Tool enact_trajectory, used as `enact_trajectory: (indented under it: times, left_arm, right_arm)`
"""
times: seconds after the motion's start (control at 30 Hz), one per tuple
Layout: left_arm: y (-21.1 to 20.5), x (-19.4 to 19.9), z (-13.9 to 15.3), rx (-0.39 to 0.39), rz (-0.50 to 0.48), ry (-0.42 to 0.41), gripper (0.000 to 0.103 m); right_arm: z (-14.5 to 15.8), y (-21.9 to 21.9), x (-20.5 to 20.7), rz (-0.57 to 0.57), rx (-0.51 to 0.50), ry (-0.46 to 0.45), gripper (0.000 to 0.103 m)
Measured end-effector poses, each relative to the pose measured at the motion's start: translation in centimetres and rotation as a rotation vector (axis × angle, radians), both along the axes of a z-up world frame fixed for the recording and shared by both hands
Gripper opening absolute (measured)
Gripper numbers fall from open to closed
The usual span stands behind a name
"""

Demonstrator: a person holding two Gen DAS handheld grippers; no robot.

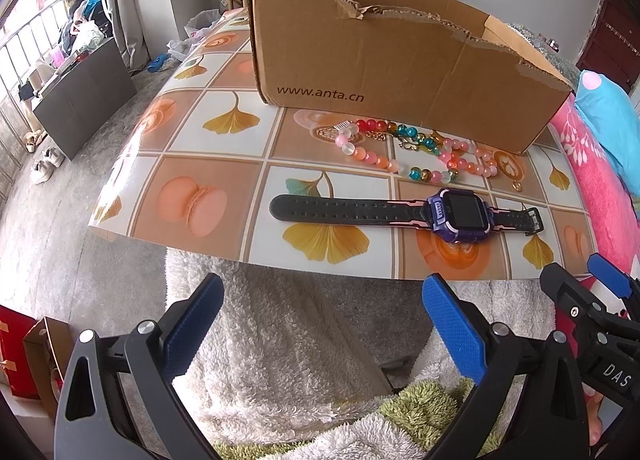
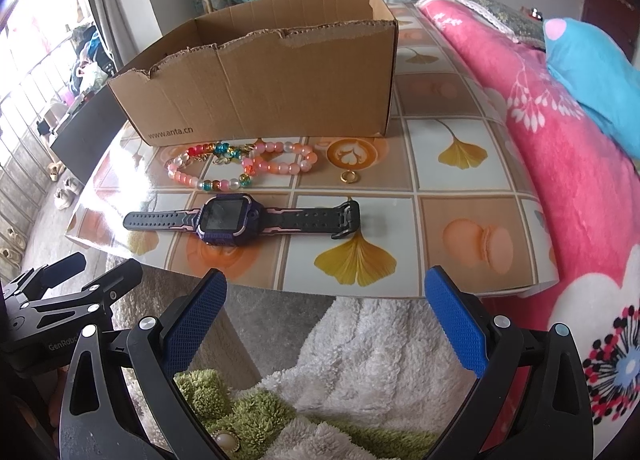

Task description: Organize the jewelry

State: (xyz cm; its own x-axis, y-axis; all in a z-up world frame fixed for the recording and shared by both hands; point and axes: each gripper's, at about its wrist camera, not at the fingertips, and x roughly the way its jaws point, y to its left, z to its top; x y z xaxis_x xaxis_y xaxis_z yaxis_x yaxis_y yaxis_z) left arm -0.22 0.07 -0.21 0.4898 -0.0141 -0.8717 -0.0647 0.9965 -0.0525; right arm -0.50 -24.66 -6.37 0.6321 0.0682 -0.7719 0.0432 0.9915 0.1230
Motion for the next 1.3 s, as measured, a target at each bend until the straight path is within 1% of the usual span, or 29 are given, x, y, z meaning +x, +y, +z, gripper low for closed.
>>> enact_trajectory:
  times: [0.17,0.3,0.4,0.5,0.53,0.6,0.67,0.73,0.8,0.83,0.87,0.9,0.93,1.0,1.03,1.07,1.1,1.13,1.17,1.2,1.3]
  left_arm:
    - [0.6,0.4,-0.3,-0.016,-0.004,0.008,0.098]
    - [1.0,0.9,-0.2,-0.025,-0.012,-0.015,0.098]
    - [1.5,1.1,0.2,-0.029,-0.028,-0.069,0.098]
    - [1.9,1.3,0.6,-0.010,-0.055,-0.131,0.098]
    - [2.0,1.3,0.7,-0.023,-0.082,-0.160,0.098]
    - [2.7,1.3,1.1,-0.087,-0.131,-0.217,0.098]
    - [3.0,1.5,1.4,-0.120,-0.163,-0.237,0.098]
    - [3.0,1.7,1.8,-0.131,-0.214,-0.242,0.098]
    - [2.4,1.9,2.0,-0.114,-0.274,-0.247,0.098]
    - [2.1,1.8,2.1,-0.100,-0.287,-0.254,0.098]
    - [1.6,2.0,2.1,-0.070,-0.310,-0.263,0.098]
    - [1.2,2.1,2.0,-0.056,-0.330,-0.262,0.098]
    - [0.9,2.3,1.7,-0.044,-0.353,-0.254,0.098]
    - [0.1,2.7,1.1,-0.020,-0.404,-0.231,0.098]
    - [-0.1,2.8,0.8,-0.012,-0.422,-0.223,0.098]
    - [-0.3,3.0,0.5,-0.002,-0.449,-0.210,0.096]
    - [-0.4,3.2,0.2,0.010,-0.476,-0.201,0.091]
    - [-0.6,3.5,-0.1,0.026,-0.507,-0.190,0.089]
    - [-0.7,3.7,-0.3,0.038,-0.536,-0.177,0.085]
    - [-0.8,3.9,-0.5,0.044,-0.562,-0.165,0.078]
    - [-1.2,4.7,-1.1,0.064,-0.660,-0.121,0.066]
  right_arm:
    - [-0.1,0.1,0.2,0.003,0.006,-0.006,0.095]
    - [0.0,0.1,0.5,0.011,0.001,-0.019,0.095]
    - [0.3,0.0,0.6,0.022,-0.024,-0.047,0.095]
    - [0.5,-0.3,0.8,0.051,-0.040,-0.079,0.095]
    - [0.6,-0.4,0.9,0.060,-0.044,-0.086,0.095]
    - [0.8,-0.6,1.2,0.102,-0.052,-0.105,0.095]
    - [1.0,-0.6,1.4,0.154,-0.056,-0.120,0.094]
    - [1.3,-0.7,1.8,0.225,-0.047,-0.128,0.090]
    - [1.4,-0.6,2.2,0.292,-0.045,-0.129,0.087]
    - [1.4,-0.4,2.4,0.316,-0.043,-0.128,0.085]
    - [1.4,-0.3,2.7,0.358,-0.045,-0.125,0.081]
    - [1.4,0.0,2.9,0.394,-0.052,-0.119,0.079]
    - [1.3,0.3,3.3,0.446,-0.059,-0.107,0.078]
    - [1.1,0.8,3.7,0.520,-0.073,-0.091,0.073]
    - [0.9,1.0,4.0,0.561,-0.078,-0.080,0.072]
    - [0.8,1.2,4.2,0.590,-0.083,-0.074,0.070]
    - [0.6,1.5,4.5,0.623,-0.094,-0.065,0.067]
    - [0.4,1.7,4.8,0.659,-0.104,-0.051,0.065]
    - [0.3,1.9,4.9,0.679,-0.110,-0.044,0.062]
    - [0.2,2.0,5.3,0.707,-0.122,-0.032,0.059]
    - [-0.2,2.3,6.4,0.784,-0.145,-0.005,0.054]
